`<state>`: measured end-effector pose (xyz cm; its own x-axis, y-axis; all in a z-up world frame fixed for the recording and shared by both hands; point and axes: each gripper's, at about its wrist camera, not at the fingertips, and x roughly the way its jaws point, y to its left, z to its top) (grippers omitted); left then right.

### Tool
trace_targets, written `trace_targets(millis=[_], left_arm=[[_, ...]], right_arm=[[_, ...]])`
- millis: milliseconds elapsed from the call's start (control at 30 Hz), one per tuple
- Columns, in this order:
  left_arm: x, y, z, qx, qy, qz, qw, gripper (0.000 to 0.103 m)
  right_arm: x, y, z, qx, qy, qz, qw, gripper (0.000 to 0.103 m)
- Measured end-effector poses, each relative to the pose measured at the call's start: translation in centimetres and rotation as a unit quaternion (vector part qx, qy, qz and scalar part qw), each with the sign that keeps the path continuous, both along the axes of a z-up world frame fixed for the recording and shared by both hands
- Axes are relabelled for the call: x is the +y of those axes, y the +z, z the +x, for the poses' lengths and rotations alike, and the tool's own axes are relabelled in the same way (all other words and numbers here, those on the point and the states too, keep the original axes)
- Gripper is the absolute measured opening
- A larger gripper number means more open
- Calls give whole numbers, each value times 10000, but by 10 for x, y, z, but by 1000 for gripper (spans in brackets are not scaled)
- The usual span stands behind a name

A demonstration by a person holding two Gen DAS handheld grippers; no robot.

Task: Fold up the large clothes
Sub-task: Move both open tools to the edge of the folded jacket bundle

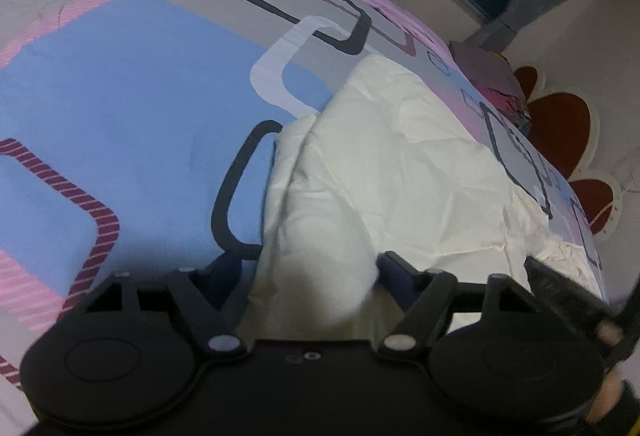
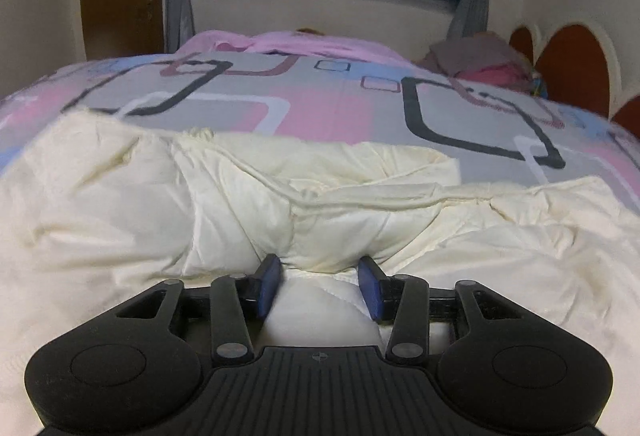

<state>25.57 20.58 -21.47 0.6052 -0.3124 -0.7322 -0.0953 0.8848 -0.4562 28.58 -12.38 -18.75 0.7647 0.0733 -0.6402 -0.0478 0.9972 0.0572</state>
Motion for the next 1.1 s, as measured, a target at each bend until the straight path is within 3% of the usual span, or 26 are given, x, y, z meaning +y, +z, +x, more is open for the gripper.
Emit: trace_targets(millis=[67, 133, 300, 467, 900, 1000, 1100], left_arm=[[1, -1, 0, -11, -59, -37, 10000, 69], [-1, -2, 1, 5, -118, -135, 9998, 56], [-7, -1, 2, -23, -180, -129, 9998, 47], [-12, 2, 5, -8, -262, 73, 9996, 47], [-19, -1, 8, -89, -326, 193, 9992, 64], [-21, -1, 7, -138, -362, 215, 9990, 59], [-21, 0, 7, -186, -397, 121, 9990, 41]], right_arm=[[-2, 8, -13, -72, -15, 36, 10000, 43], [0, 6, -24, -78, 17, -81, 9999, 43], [5, -6, -21, 46, -30, -203, 9998, 43], [9, 17, -34, -171, -85, -120, 9997, 43], [15, -12, -23, 39, -99, -334, 9994, 43], [15, -16, -22, 43, -64, -374, 9993, 43], [16, -21, -21, -3, -55, -394, 9992, 43]])
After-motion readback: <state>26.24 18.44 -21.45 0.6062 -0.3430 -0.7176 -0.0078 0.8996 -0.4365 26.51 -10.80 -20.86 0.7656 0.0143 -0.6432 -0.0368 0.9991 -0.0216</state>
